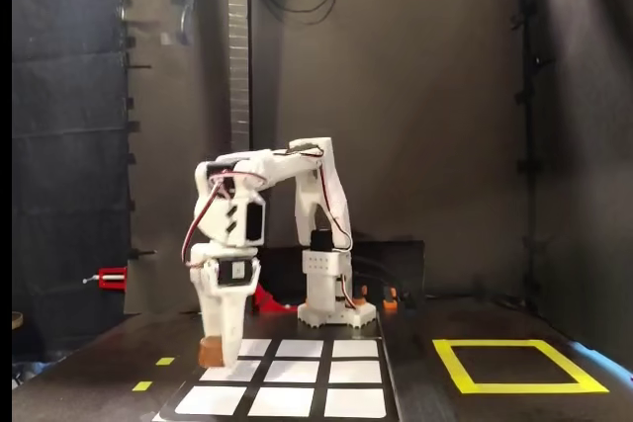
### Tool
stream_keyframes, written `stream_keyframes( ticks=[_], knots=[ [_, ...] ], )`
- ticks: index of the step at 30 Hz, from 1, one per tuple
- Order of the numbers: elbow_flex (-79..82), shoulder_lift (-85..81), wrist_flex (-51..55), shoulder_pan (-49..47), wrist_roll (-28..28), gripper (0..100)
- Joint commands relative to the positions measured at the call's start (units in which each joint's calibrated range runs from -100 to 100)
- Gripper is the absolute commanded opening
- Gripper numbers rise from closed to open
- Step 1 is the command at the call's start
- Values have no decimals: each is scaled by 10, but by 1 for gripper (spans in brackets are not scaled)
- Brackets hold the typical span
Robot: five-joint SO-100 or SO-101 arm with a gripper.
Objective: Pick and place at Grid spot 3
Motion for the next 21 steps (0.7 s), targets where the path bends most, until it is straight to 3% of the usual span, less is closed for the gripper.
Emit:
stream_keyframes(
  ticks=[1,12,17,21],
  knots=[
    [-20,19,-24,14,19,13],
    [-19,79,-64,6,25,14],
    [-20,69,-47,11,40,33],
    [-20,60,-45,15,41,35]
  ],
)
